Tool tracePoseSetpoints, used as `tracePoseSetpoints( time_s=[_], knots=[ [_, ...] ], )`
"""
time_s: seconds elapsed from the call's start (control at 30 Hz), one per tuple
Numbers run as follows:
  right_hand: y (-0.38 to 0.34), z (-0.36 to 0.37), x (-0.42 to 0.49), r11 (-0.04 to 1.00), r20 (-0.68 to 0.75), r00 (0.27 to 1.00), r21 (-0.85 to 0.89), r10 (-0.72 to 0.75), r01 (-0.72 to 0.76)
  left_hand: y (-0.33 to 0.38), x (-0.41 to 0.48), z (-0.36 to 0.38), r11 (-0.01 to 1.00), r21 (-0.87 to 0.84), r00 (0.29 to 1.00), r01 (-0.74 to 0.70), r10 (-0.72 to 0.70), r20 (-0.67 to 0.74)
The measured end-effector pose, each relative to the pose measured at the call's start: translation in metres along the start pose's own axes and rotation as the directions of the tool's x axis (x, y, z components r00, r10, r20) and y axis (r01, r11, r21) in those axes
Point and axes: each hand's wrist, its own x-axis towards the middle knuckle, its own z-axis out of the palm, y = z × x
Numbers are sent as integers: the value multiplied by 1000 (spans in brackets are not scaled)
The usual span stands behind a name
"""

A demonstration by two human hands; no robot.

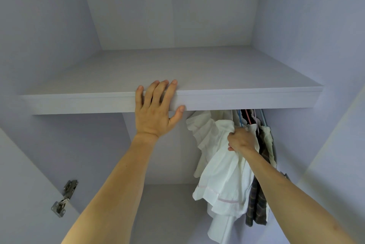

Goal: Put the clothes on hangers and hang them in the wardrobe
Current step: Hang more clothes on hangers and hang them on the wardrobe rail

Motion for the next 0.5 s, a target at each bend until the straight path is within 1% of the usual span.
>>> tracePoseSetpoints(
  time_s=[0.1, 0.2, 0.37, 0.43, 0.5],
  knots=[
    [1, -2, -3, 1000, 48, 999, 5, -19, 19, 0, 0, -1, 1000, -14, 1000, 5, -5, 13],
    [8, -5, -9, 998, 61, 996, -13, -61, 62, 1, 1, -6, 1000, -28, 998, 14, -12, 59],
    [27, -18, -43, 990, 140, 981, -3, -137, 139, 6, 1, -22, 996, -70, 979, 60, -45, 201],
    [32, -23, -60, 985, 164, 972, -12, -169, 174, 11, 3, -32, 990, -90, 959, 104, -76, 273],
    [35, -24, -79, 978, 183, 962, -10, -203, 209, 19, 2, -47, 974, -148, 933, 174, -116, 340]
  ],
)
